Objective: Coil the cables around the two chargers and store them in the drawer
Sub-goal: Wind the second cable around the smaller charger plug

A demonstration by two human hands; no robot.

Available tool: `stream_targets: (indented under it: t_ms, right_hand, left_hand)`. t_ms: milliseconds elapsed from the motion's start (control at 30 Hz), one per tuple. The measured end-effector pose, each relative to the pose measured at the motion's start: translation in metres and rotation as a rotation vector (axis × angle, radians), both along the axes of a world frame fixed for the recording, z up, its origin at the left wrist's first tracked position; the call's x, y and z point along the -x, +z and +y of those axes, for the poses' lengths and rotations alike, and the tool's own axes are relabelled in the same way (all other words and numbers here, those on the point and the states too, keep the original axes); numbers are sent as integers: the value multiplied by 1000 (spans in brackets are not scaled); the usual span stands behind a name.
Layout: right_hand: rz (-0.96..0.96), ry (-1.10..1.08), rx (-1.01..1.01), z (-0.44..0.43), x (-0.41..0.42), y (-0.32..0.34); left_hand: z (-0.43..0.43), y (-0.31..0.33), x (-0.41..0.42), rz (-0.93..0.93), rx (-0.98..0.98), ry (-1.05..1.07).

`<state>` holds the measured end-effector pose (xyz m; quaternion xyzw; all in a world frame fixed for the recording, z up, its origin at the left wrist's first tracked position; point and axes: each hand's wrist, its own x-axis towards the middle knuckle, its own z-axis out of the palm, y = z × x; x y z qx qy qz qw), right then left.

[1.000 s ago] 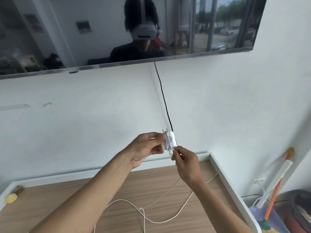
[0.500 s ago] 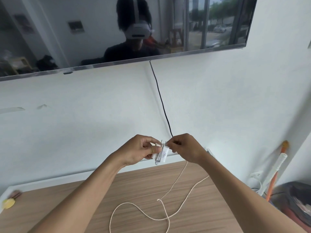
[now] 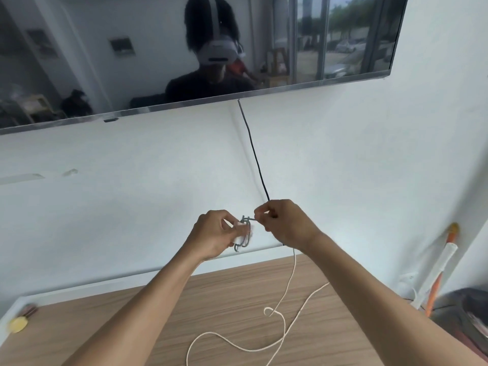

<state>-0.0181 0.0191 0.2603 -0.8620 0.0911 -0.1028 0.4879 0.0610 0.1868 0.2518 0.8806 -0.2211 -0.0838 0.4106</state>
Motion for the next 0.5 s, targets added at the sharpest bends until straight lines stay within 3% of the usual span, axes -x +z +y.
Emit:
stream_targets:
  t_ms: [267, 500]
  right_hand:
    - [-204, 5, 152, 9, -1, -26]
    - [-453, -60, 394, 15, 1, -46]
  left_hand:
    - [-6, 1, -2, 331, 374, 144]
    - [-8, 3, -3, 360, 466, 178]
